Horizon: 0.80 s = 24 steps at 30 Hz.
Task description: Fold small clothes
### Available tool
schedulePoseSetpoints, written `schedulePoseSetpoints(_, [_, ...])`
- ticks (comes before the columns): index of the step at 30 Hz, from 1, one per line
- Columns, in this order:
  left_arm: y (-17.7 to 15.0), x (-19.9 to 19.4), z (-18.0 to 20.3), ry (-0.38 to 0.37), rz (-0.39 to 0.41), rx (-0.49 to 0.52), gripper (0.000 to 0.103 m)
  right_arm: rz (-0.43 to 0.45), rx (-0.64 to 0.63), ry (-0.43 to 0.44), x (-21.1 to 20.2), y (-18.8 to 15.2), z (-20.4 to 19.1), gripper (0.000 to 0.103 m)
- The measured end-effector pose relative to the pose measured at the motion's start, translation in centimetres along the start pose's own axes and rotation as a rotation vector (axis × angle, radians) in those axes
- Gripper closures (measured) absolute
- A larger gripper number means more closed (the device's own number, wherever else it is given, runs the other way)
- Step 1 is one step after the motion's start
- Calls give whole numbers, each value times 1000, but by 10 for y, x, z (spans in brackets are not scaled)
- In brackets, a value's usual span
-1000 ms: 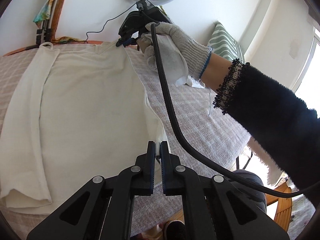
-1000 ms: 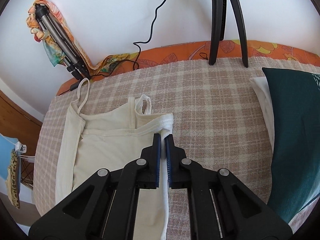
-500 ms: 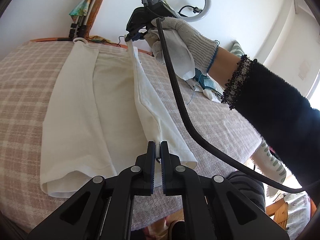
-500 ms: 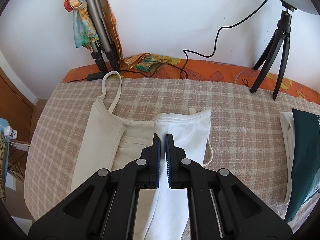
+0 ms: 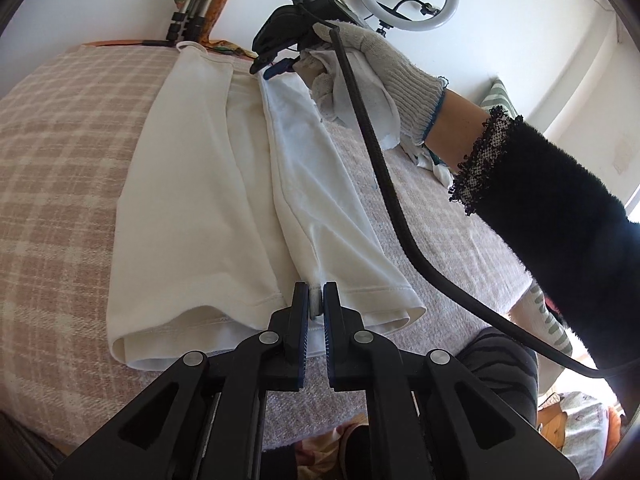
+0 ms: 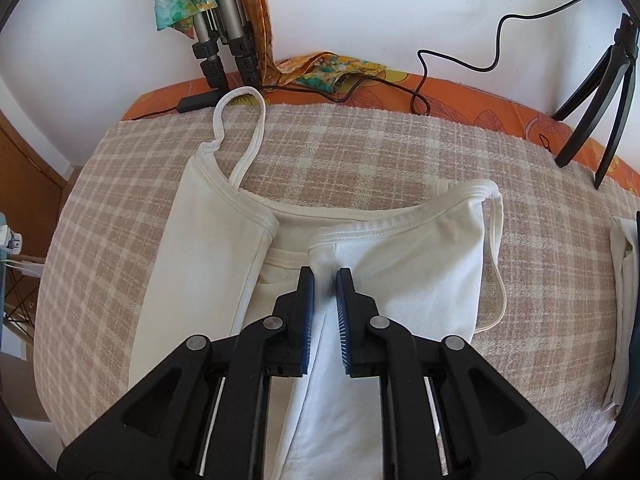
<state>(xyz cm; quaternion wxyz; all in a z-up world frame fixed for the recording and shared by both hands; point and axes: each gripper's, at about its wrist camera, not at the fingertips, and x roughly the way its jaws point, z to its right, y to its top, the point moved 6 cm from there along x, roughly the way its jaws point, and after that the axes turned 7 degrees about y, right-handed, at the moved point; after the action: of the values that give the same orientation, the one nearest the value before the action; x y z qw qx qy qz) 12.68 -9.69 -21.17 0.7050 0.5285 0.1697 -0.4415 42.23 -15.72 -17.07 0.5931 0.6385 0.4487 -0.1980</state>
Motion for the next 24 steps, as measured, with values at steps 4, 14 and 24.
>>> schedulePoseSetpoints(4, [-2, -20, 0, 5, 22, 36, 93, 68, 1, 15, -43, -5, 5, 59])
schedulePoseSetpoints(14, [11, -73, -38, 85, 50, 47, 56, 124, 73, 63, -153, -123, 20, 59])
schedulePoseSetpoints(24, [6, -54, -94, 16, -118, -184, 56, -35, 196, 201, -151, -282, 18, 59])
